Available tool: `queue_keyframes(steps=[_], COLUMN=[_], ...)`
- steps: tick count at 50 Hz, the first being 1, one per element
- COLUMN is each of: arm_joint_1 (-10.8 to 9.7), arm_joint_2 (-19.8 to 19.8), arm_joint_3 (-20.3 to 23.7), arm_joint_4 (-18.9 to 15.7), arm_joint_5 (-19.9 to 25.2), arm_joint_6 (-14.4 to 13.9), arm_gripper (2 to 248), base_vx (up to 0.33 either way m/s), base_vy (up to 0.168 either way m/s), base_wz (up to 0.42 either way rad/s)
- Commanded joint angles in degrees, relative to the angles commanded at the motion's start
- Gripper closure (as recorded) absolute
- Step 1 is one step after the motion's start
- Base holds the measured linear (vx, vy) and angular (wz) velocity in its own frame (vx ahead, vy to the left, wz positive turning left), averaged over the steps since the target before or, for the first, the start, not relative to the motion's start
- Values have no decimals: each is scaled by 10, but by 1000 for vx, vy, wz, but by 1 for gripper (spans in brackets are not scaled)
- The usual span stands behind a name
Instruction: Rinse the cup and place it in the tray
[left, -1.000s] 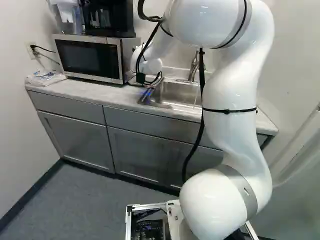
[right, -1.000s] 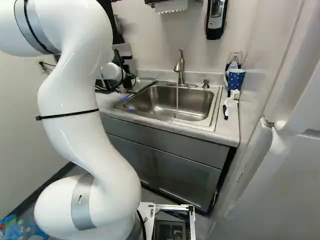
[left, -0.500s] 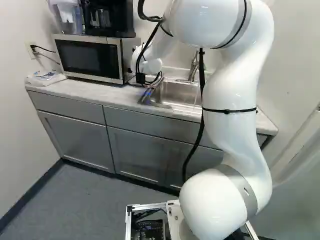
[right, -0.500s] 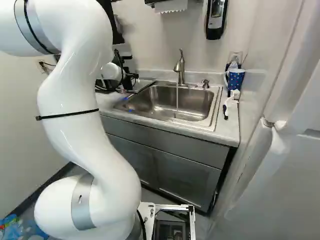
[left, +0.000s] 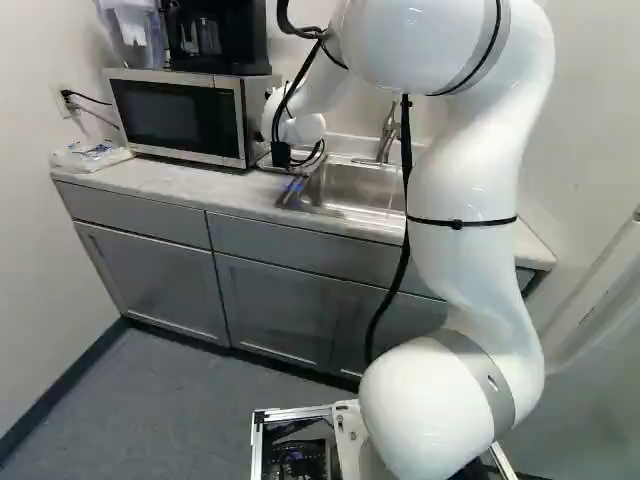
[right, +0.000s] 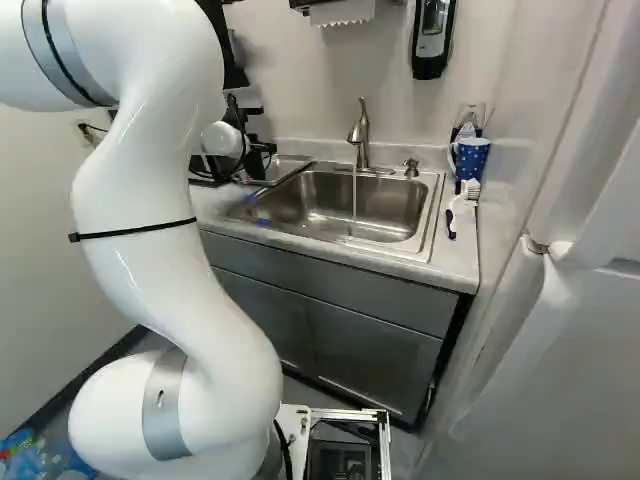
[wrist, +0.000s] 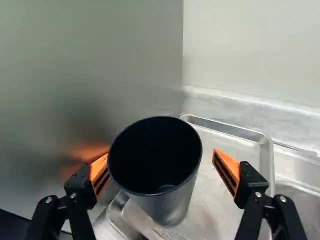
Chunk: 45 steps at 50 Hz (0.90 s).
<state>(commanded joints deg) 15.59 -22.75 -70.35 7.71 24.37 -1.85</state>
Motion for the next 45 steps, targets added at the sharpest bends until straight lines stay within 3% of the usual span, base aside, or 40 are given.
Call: queue_keyframes(steps=[45], arm_joint_1=[0], arm_joint_2=[33], arm_joint_3=[-16], arm_joint_4=[0], arm_joint_5=[0], arm_joint_6=[0], arm_gripper=[3], base_vx=[0], base_vy=[0], base_wz=[0])
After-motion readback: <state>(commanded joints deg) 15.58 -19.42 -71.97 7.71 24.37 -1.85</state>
